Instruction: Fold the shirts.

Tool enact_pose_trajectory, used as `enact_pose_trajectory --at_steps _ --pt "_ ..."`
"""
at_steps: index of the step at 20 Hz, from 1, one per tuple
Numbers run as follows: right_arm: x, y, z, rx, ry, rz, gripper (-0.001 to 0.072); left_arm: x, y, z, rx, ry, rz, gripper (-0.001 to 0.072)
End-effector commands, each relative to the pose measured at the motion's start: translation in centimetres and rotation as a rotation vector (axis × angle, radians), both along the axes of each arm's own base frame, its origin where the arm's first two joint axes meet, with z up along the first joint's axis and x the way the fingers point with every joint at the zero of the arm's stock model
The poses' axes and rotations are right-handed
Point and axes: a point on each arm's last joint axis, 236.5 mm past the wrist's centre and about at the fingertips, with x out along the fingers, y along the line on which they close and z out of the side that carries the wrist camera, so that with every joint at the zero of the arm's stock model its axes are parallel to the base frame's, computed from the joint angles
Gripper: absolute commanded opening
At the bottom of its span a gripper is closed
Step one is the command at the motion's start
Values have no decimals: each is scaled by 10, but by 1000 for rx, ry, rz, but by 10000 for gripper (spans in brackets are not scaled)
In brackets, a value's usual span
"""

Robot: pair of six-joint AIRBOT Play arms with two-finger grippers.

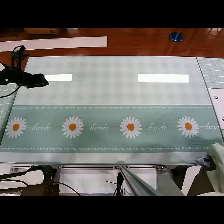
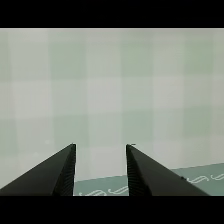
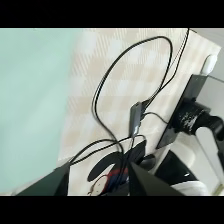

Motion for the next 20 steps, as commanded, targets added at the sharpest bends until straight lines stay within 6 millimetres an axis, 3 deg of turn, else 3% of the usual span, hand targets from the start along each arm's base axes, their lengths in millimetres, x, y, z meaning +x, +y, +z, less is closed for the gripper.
enact_pose_trajectory --at_steps 1,3,4,5,6,7,8,9,10,11,13,14,15,16,17,18,20 --pt "2 -26 -4 -88 10 67 448 2 2 1 3 -8 6 381" --pt "36 -73 12 -211 -107 144 447 2 1 1 -2 -8 6 382" --pt "77 -107 22 -263 -237 231 446 3 -1 2 -14 -11 8 385" --pt "133 -136 33 -295 -403 336 445 3 -4 3 -29 -13 10 393" --pt "212 -153 47 -287 -629 458 445 3 -11 5 -63 -12 12 392" --pt "289 -150 59 -231 -839 559 444 5 -19 8 -104 -18 14 393" --pt "367 -128 71 -127 -1029 670 445 8 -31 12 -145 -34 -2 392" --pt "425 -95 76 -8 -1141 762 445 10 -44 17 -178 -48 -29 393" --pt "469 -56 69 122 -1177 859 445 8 -58 19 -198 -50 -65 392" --pt "493 -22 55 223 -1140 966 445 3 -71 19 -203 -32 -99 391" --pt "520 38 26 365 -977 1209 428 -12 -93 15 -157 13 -192 361" --pt "531 61 19 390 -908 1337 427 -19 -100 14 -98 23 -246 359" --pt "544 81 20 370 -862 1449 428 -23 -106 15 -33 21 -294 292" --pt "556 97 26 326 -858 1523 427 -27 -112 21 27 11 -323 291" --pt "566 110 35 280 -872 1570 427 -30 -116 32 74 -10 -331 290" --pt "573 123 45 238 -909 1592 426 -30 -118 49 132 -65 -342 216" --pt "582 148 58 217 -1030 1600 412 -16 -122 102 209 -276 -315 190"
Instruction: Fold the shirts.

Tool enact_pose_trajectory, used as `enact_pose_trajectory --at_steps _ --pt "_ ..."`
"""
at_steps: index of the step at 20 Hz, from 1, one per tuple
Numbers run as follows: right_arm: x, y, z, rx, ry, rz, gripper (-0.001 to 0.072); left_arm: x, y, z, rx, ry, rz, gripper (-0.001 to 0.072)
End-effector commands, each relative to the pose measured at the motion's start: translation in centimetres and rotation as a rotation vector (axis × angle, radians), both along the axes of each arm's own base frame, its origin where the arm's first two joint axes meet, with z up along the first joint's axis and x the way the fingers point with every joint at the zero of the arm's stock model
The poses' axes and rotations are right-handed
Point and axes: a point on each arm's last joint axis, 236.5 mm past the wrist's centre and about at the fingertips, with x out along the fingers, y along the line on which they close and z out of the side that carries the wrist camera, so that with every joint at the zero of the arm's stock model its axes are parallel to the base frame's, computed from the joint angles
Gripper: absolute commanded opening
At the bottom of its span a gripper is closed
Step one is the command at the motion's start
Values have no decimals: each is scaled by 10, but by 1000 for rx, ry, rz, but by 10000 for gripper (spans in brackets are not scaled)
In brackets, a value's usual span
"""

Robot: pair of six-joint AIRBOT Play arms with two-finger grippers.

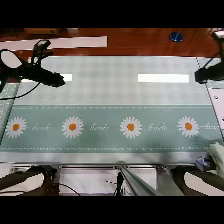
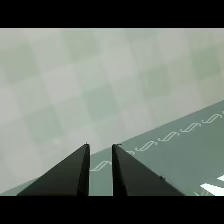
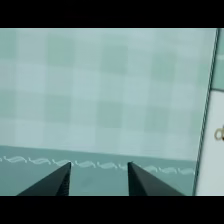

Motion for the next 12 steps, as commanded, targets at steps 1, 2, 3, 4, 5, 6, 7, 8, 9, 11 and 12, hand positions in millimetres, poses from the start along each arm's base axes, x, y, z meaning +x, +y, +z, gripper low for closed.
enact_pose_trajectory --at_steps 1,2,3,4,5,6,7,8,9,11,12 --pt "22 60 18 35 -152 100 412 12 -8 75 81 -297 21 191" --pt "19 69 14 56 -175 117 412 9 -14 88 64 -342 21 191" --pt "17 74 9 64 -205 130 412 5 -19 88 60 -349 8 195" --pt "17 77 5 71 -241 135 412 1 -26 81 60 -334 -9 213" --pt "18 80 0 87 -272 137 412 4 -31 72 60 -329 -17 442" --pt "18 81 -6 97 -279 133 413 12 -34 67 56 -342 -14 673" --pt "19 81 -13 99 -270 133 426 20 -37 63 53 -358 -12 710" --pt "19 81 -17 99 -259 133 466 28 -38 62 43 -374 2 708" --pt "20 81 -20 98 -255 133 517 34 -38 61 15 -375 42 707" --pt "21 82 -19 99 -261 133 555 38 -39 54 -24 -350 97 705" --pt "21 82 -19 99 -261 133 555 38 -39 52 -31 -341 106 705"
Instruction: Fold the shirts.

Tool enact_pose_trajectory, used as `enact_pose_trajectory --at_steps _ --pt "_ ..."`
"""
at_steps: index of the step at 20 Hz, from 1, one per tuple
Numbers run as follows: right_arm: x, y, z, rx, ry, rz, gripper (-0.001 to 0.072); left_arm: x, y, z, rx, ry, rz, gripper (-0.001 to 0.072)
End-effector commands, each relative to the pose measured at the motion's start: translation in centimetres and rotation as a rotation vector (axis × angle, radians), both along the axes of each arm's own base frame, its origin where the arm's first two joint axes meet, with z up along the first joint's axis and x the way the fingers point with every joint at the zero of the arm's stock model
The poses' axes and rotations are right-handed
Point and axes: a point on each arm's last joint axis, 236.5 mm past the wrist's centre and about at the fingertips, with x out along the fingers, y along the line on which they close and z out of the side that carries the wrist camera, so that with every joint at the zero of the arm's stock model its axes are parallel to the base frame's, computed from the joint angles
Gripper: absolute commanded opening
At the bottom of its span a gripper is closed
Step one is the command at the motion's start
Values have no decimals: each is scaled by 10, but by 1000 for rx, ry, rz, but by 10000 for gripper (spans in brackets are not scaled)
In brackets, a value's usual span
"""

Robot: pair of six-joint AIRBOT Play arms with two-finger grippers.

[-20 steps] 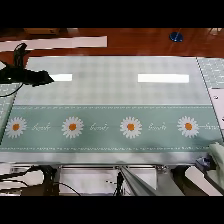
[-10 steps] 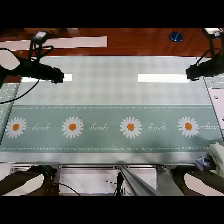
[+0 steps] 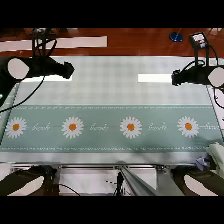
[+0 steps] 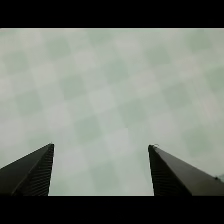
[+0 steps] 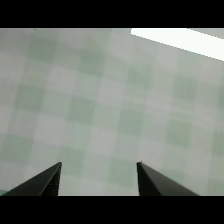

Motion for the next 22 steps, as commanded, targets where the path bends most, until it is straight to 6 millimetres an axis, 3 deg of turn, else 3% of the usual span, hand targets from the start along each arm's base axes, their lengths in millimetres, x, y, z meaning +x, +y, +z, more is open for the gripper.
enact_pose_trajectory --at_steps 1,2,22 --pt "3 3 -1 10 -22 2 575 10 -3 -5 -53 -5 49 707" --pt "3 3 -1 14 -21 0 607 10 -3 -5 -52 -3 49 713" --pt "3 7 -1 35 -21 -1 601 10 -3 -5 -52 -5 49 713"
